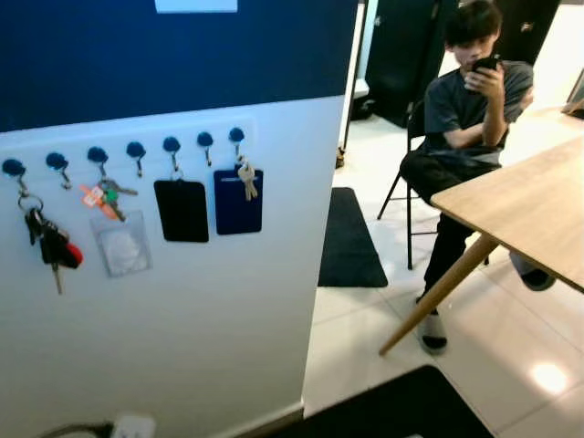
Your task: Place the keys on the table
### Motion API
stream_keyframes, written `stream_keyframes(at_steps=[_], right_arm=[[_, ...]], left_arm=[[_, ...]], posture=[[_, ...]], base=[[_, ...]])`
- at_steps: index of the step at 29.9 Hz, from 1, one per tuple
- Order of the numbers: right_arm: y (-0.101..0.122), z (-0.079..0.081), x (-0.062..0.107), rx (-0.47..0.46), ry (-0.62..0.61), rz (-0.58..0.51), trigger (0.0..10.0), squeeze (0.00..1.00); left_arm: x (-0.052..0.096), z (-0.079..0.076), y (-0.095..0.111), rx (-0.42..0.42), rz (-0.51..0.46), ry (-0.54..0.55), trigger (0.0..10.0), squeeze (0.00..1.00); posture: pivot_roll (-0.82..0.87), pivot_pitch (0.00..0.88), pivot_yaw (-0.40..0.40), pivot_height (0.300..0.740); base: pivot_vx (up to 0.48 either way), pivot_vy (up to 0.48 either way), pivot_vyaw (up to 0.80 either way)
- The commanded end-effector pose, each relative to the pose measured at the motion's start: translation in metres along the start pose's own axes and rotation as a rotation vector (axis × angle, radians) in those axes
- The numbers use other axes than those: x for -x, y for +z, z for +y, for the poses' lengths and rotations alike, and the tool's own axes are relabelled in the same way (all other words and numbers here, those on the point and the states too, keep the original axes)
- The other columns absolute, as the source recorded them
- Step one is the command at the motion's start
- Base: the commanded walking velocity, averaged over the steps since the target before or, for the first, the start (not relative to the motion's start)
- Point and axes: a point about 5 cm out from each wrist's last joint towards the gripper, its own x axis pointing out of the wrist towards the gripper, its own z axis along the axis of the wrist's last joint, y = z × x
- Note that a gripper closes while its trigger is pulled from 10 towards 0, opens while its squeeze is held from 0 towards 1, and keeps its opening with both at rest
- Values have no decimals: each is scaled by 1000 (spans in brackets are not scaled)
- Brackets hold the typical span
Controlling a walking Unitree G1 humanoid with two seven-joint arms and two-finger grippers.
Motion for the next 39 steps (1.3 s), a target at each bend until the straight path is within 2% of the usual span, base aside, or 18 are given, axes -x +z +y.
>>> stream_keyframes(at_steps=[1, 3, 5, 6, 7, 8, 12, 14, 15, 18, 23, 34, 39], right_arm=[[1, 0, 1, -17, 1, -18, 10000, 0], [1, 0, 1, -18, 2, -20, 10000, 0], [2, 1, 0, -9, 14, -17, 10000, 0], [2, 1, 0, -9, 14, -17, 10000, 0], [2, 3, 0, 3, 27, -13, 10000, 0], [2, 4, 0, 7, 30, -11, 10000, 0], [3, 7, -1, 7, 39, -15, 10000, 0], [3, 7, -1, 7, 39, -15, 10000, 0], [4, 11, -1, 7, 50, -25, 10000, 0], [4, 13, -1, 3, 53, -26, 10000, 0], [0, 11, 1, 2, 45, -11, 10000, 0], [5, 7, -2, -12, 17, -30, 10000, 0], [7, 5, -2, -24, 0, -37, 10000, 0]], left_arm=[[7, 18, 15, 49, -36, 78, 10000, 0], [8, 19, 17, 48, -40, 80, 10000, 0], [10, 7, 5, -30, 10, 21, 10000, 0], [10, 7, 5, -30, 10, 21, 10000, 0], [10, -9, -12, -96, 81, -45, 10000, 0], [10, -15, -19, -110, 107, -64, 10000, 0], [11, -32, -37, -112, 221, -87, 10000, 0], [11, -32, -37, -112, 221, -87, 10000, 0], [12, -44, -45, -134, 250, -116, 10000, 0], [13, -48, -48, -138, 258, -129, 10000, 0], [9, -46, -54, -104, 300, -93, 10000, 0], [7, -43, -57, -108, 302, -73, 10000, 0], [3, -36, -55, -106, 279, -53, 10000, 0]], posture=[[135, 146, 16, 740], [135, 146, 16, 740], [143, 143, 3, 740], [143, 143, 3, 740], [144, 141, -4, 740], [144, 141, -4, 740], [138, 145, -9, 740], [138, 145, -9, 740], [124, 133, -2, 740], [115, 118, -3, 740], [109, 105, -6, 740], [113, 101, 8, 740], [119, 104, 28, 740]], base=[[0, 0, 0], [0, 0, 0], [0, 0, 0], [0, 0, 0], [0, 0, 0], [0, 0, 0], [0, 0, 0], [0, 0, 0], [0, 0, 0], [0, 0, 0], [0, 0, 0], [0, 0, 0], [0, 0, 0]])
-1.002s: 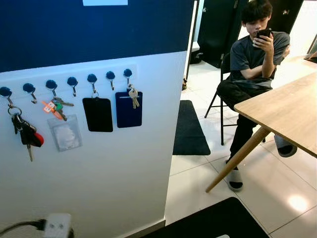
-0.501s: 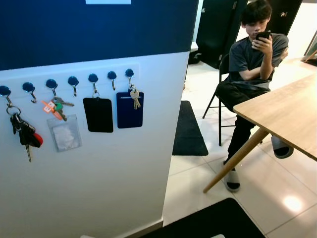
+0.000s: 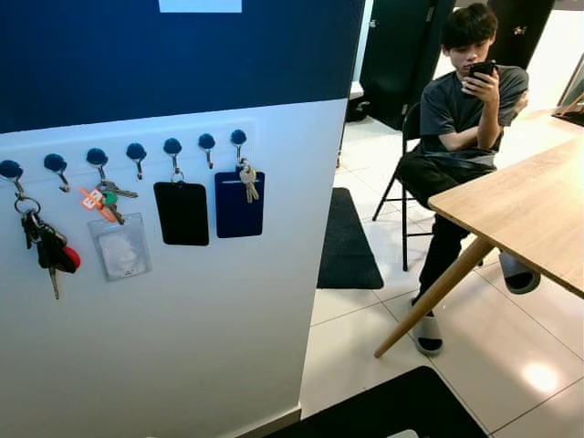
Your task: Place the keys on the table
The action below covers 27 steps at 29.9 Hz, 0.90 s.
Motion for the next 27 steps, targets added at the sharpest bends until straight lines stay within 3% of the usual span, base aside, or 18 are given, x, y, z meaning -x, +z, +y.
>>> stream_keyframes(at_steps=[1, 8, 18, 27], right_arm=[[-2, -1, 2, -18, -18, 2, 10000, 0], [-2, 7, 0, -18, 4, 11, 10000, 0], [9, -5, -7, -8, -20, -1, 10000, 0], [7, 0, -5, -13, -20, -6, 10000, 0]], left_arm=[[1, 10, -6, 10, 5, 31, 10000, 0], [-1, 27, -7, 63, 2, 107, 10000, 0], [-6, 23, 0, 78, -12, 111, 10000, 0], [-8, 24, 0, 75, -13, 102, 10000, 0]], posture=[[119, 106, 29, 740], [144, 81, 10, 740], [139, 65, 7, 740], [115, 58, 29, 740]], base=[[0, 0, 0], [0, 0, 0], [0, 0, 0], [0, 0, 0]])
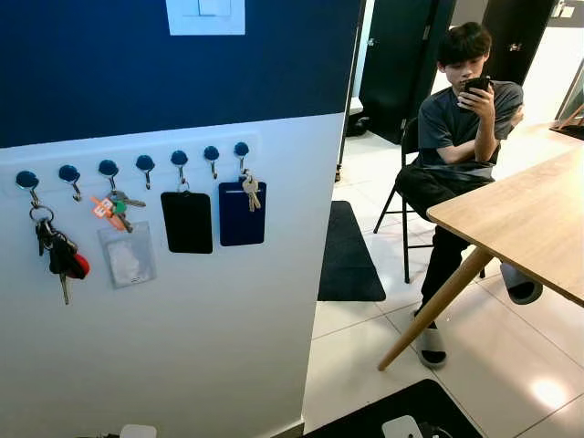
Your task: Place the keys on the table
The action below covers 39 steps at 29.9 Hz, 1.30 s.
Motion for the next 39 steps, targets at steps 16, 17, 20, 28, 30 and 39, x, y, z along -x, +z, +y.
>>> stream_keyframes(at_steps=[16, 17, 20, 28, 30, 39], right_arm=[[-3, 3, 2, 5, 16, 1, 10000, 0], [-2, 3, 2, 7, 19, -3, 10000, 0], [-3, 2, 3, 16, 21, -4, 10000, 0], [-8, 1, 5, 21, 13, 11, 10000, 0], [-5, 1, 3, 28, 15, 9, 10000, 0], [6, -2, -2, 44, 24, -29, 10000, 0]], left_arm=[[6, 11, -16, 26, 33, 43, 10000, 0], [5, 12, -15, 26, 31, 44, 10000, 0], [5, 10, -14, 29, 29, 45, 10000, 0], [5, 1, -12, 23, 24, 19, 10000, 0], [4, 2, -13, 25, 29, 23, 10000, 0], [5, 11, -17, 39, 38, 51, 10000, 0]], posture=[[146, 69, 9, 740], [146, 69, 9, 740], [138, 65, 17, 740], [127, 56, 18, 740], [129, 49, 16, 740], [120, 63, 0, 740]], base=[[0, 0, 0], [0, 0, 0], [0, 0, 0], [0, 0, 0], [0, 0, 0], [0, 0, 0]])
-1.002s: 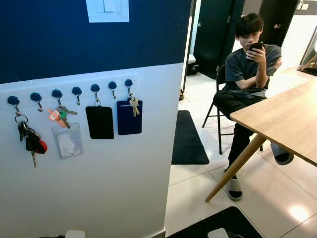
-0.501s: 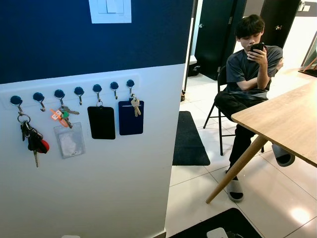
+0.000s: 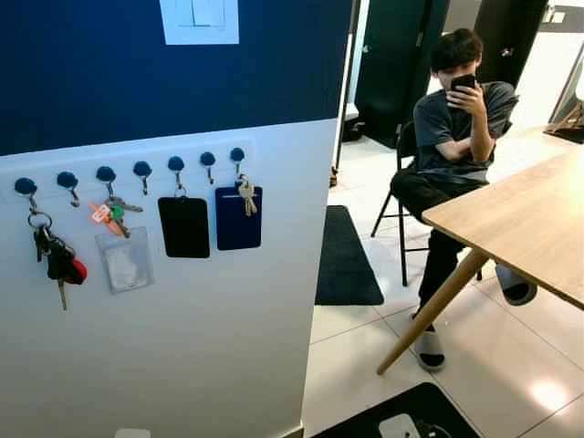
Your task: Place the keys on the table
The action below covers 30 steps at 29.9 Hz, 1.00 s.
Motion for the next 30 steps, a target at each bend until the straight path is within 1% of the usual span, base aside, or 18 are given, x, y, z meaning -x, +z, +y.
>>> stream_keyframes(at_steps=[1, 3, 8, 12, 15, 21, 27, 30], right_arm=[[-2, -1, 1, 7, 5, -2, 10000, 0], [-2, -4, 2, 13, 6, -7, 10000, 0], [-2, -5, 2, 9, -3, -5, 10000, 0], [0, -2, 1, -3, -5, -9, 10000, 0], [2, 4, -1, 9, 19, -10, 10000, 0], [1, 5, -2, 4, 16, 1, 10000, 0], [-7, 4, 2, 14, 18, 38, 10000, 0], [-9, 5, 3, 13, 16, 47, 10000, 0]], left_arm=[[3, 6, -9, 3, 30, 21, 10000, 0], [4, 10, -10, 19, 28, 38, 10000, 0], [4, 12, -11, 21, 32, 39, 10000, 0], [5, 12, -12, 16, 33, 33, 10000, 0], [4, 12, -11, 14, 29, 37, 10000, 0], [5, 9, -11, 14, 25, 34, 10000, 0], [4, 8, -12, -9, 33, 32, 10000, 0], [2, 8, -8, -16, 23, 29, 10000, 0]], posture=[[120, 63, 0, 740], [124, 71, -2, 740], [125, 59, 7, 740], [134, 50, 6, 740], [144, 33, 7, 740], [148, 33, 5, 740], [156, 24, 6, 740], [149, 22, 5, 740]], base=[[0, 0, 0], [0, 0, 0], [0, 0, 0], [0, 0, 0], [0, 0, 0], [0, 0, 0], [0, 0, 0], [0, 0, 0]])
